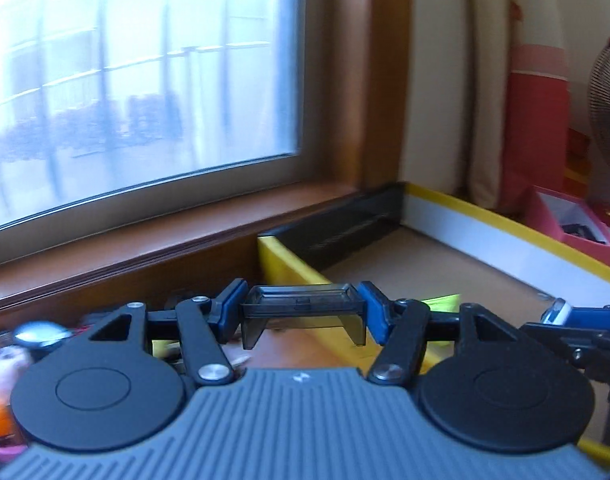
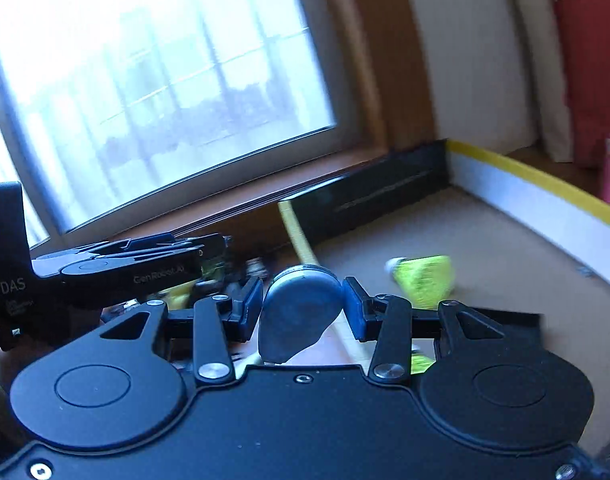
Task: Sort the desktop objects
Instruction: 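Open the left gripper to drop the case while the right gripper releases the oval piece in the box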
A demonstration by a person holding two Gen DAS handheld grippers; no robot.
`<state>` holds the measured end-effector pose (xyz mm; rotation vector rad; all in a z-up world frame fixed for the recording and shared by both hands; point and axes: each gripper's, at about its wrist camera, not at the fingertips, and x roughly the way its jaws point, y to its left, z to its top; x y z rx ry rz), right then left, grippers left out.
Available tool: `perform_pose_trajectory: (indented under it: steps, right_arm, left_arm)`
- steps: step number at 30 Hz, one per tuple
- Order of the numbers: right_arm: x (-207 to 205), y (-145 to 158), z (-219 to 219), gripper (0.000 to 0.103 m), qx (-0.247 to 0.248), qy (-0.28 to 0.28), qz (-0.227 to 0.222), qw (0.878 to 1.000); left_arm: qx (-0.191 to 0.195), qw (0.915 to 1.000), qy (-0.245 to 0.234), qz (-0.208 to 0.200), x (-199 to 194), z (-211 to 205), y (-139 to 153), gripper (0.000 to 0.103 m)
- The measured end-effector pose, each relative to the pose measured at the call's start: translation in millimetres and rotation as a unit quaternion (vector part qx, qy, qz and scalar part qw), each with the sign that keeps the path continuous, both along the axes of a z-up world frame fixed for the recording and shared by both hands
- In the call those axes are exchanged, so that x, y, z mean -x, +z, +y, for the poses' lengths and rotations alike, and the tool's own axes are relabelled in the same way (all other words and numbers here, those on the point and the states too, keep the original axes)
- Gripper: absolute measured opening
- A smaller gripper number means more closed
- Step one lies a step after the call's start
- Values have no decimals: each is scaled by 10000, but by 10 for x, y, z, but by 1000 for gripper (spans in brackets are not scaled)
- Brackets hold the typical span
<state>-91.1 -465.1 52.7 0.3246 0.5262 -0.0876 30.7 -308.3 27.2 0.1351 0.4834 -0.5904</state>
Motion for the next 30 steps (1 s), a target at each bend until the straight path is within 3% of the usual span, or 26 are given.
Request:
perform_pose_trajectory:
  steps: [10,18,26,30]
  right_arm:
    - [175,-251,-893,42,-149,-857,496,9950]
    - [237,-494,-1357,42,-299,-1177,799,9894]
    - [196,-569,-1540,48,-418,-1225,801,9883]
    - [176,-552,-1567,61,-358,-1229,766,9888]
  left_arm:
    - [-276,9977,-493,364,-37,-997,-112,64]
    - [-544,9957,-640,383,9,-1472,-159,67]
    - [-687,9952,-482,500,-3,-1631,-190,100]
    - [-810,9953,-300,439,4,-1640,-175,103]
